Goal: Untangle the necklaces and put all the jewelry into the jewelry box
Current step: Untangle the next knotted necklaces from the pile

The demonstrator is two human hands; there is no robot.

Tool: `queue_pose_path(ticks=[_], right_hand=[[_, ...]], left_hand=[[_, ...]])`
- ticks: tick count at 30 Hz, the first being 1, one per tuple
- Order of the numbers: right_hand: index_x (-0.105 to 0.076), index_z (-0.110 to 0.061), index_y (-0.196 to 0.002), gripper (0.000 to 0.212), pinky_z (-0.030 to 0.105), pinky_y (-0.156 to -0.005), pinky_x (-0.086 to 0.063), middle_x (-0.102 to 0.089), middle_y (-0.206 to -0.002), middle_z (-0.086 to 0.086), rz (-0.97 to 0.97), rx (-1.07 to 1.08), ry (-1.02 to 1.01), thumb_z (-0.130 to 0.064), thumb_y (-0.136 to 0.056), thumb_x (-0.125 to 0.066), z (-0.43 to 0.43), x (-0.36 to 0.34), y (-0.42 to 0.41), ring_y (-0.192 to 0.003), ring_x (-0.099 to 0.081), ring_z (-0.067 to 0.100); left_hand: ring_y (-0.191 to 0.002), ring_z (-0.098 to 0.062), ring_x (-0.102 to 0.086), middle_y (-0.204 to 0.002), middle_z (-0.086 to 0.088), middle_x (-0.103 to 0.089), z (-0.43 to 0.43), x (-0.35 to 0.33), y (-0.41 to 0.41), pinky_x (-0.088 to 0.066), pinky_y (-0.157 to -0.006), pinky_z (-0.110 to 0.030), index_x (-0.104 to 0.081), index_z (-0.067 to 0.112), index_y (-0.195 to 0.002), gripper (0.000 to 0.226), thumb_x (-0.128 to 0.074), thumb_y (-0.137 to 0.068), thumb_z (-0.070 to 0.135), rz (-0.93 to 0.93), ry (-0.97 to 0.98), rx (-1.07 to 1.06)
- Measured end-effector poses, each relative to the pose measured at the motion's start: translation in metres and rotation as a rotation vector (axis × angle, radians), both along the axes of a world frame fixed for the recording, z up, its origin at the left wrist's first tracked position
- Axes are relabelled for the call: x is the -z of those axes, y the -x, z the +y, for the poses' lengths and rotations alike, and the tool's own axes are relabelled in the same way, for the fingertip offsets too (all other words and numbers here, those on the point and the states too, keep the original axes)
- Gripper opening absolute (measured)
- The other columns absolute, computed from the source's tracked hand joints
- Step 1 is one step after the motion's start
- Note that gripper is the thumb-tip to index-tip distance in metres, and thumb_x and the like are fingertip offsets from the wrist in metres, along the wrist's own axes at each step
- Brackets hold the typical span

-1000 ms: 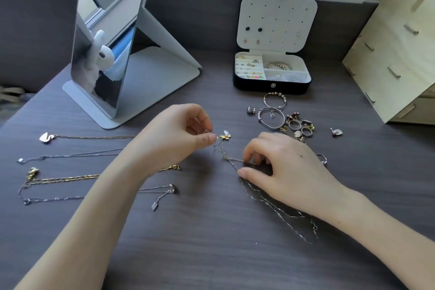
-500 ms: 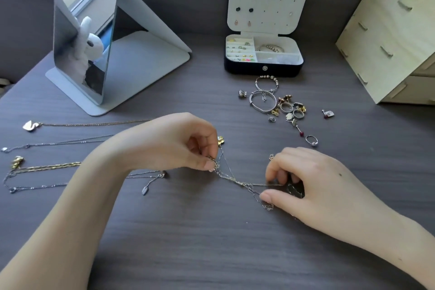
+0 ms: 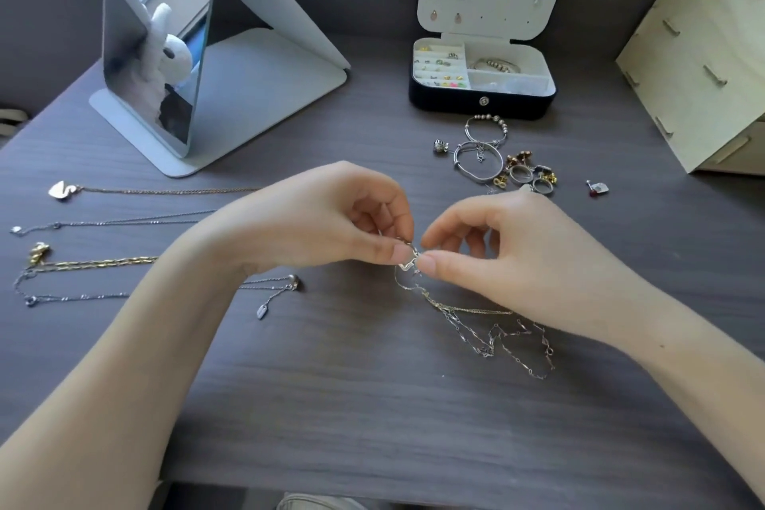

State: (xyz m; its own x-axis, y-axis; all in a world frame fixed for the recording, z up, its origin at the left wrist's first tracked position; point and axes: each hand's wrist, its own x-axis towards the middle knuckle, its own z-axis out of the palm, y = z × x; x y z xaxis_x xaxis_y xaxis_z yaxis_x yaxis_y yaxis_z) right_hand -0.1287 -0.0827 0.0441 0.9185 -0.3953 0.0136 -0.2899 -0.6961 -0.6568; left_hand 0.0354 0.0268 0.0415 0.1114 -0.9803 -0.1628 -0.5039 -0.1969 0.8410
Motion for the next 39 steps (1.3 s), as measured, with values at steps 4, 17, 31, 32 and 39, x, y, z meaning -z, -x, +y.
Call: queue_pose_path(ticks=[4,17,31,32,39], right_hand=[[-0.071,-0.028,-0.070,0.014,0.010,-0.055,-0.038,-0.060,-0.056,-0.020,0.051,0.003,-0.118,-0.041,-0.070,-0.071,-0.001,0.001,-0.008,-0.054,-0.050,-0.003],[-0.070,-0.019,-0.068,0.010,0.006,-0.053,-0.039,-0.064,-0.054,-0.009,-0.024,0.187,-0.461,-0.021,-0.076,-0.074,-0.007,0.005,-0.005,-0.053,-0.055,-0.001],[-0.069,-0.021,-0.067,0.011,0.006,-0.052,-0.038,-0.064,-0.053,-0.008,-0.031,0.225,-0.445,-0.024,-0.077,-0.073,-0.008,0.008,-0.004,-0.051,-0.054,-0.002],[-0.069,-0.021,-0.067,0.011,0.006,-0.051,-0.038,-0.064,-0.054,-0.008,-0.030,0.228,-0.443,-0.025,-0.076,-0.073,-0.008,0.008,-0.004,-0.051,-0.054,-0.002],[-0.069,-0.020,-0.067,0.012,0.010,-0.051,-0.037,-0.064,-0.054,-0.007,-0.024,0.231,-0.442,-0.028,-0.075,-0.073,-0.010,0.010,-0.004,-0.053,-0.052,0.002]], left_hand=[[-0.076,-0.021,-0.064,-0.079,0.003,-0.070,-0.002,0.001,0.002,-0.052,-0.078,-0.040,-0.068,0.025,-0.081,0.016,-0.074,-0.069,0.032,-0.009,-0.009,-0.010],[-0.071,-0.012,-0.060,-0.075,0.008,-0.068,-0.004,0.004,0.004,-0.049,-0.074,-0.031,-0.072,0.027,-0.076,0.010,-0.066,-0.083,0.030,-0.150,-0.015,-0.132],[-0.072,-0.005,-0.049,-0.074,0.010,-0.051,-0.004,0.009,0.023,-0.039,-0.062,-0.019,-0.068,0.034,-0.067,0.009,-0.076,-0.072,0.033,-0.387,-0.042,-0.042],[-0.071,-0.004,-0.048,-0.075,0.011,-0.051,-0.004,0.009,0.023,-0.037,-0.060,-0.016,-0.066,0.034,-0.067,0.011,-0.075,-0.073,0.033,-0.405,-0.054,-0.032],[-0.073,-0.007,-0.052,-0.077,0.009,-0.055,-0.005,0.007,0.022,-0.037,-0.063,-0.016,-0.060,0.033,-0.068,0.017,-0.066,-0.084,0.030,-0.418,-0.118,0.012]])
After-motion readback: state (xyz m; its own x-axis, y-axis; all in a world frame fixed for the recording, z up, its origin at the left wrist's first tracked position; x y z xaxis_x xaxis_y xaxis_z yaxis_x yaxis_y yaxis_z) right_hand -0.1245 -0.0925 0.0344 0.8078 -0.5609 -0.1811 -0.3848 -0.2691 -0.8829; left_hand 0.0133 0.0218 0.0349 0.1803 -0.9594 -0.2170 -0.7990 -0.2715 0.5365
